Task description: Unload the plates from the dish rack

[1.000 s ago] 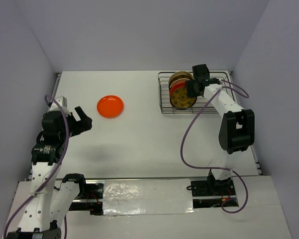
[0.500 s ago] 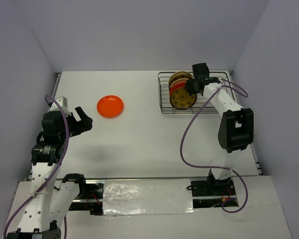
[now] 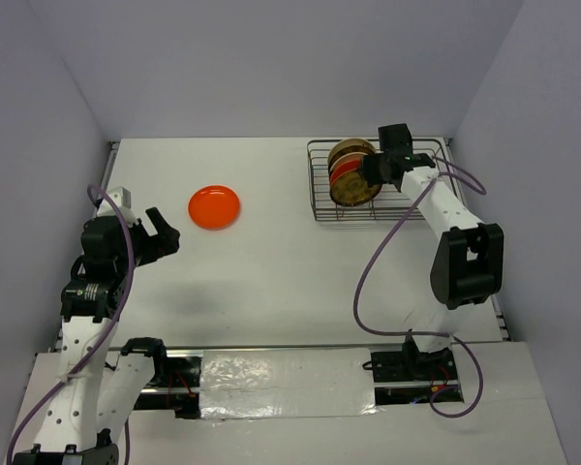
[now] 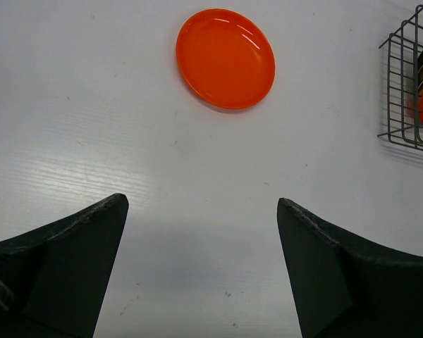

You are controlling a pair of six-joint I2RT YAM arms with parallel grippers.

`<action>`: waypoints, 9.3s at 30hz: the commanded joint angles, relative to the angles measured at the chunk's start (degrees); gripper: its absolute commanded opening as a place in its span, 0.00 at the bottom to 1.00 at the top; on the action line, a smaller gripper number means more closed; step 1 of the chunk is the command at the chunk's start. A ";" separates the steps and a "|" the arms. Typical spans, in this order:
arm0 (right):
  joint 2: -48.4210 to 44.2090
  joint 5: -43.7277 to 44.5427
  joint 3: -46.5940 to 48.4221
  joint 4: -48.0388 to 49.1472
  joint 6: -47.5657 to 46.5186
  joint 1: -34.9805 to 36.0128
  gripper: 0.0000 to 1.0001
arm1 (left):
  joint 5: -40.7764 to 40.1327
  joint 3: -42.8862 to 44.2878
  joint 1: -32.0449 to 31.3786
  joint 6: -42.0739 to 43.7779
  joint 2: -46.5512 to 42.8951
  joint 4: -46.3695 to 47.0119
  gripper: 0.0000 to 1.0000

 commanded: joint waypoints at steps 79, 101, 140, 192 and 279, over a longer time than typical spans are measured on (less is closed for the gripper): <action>-24.50 -5.64 -5.77 7.47 -52.94 7.62 1.00 | 6.82 -22.17 -14.35 -32.84 36.62 50.38 0.26; 0.55 0.95 2.05 8.97 -20.66 -1.63 0.52 | -10.66 3.85 -15.94 -1.20 -1.35 0.45 1.00; 2.66 -3.36 -0.15 16.53 -14.33 -2.16 0.48 | -4.52 0.16 -15.94 0.65 -0.55 2.82 0.99; 13.22 -3.53 7.77 6.59 -16.00 -3.92 0.31 | -3.81 0.16 -15.94 0.82 -0.12 2.91 1.00; -45.21 50.84 -40.65 27.38 -83.88 79.05 1.00 | -11.38 10.09 -10.67 -19.83 28.58 22.74 0.05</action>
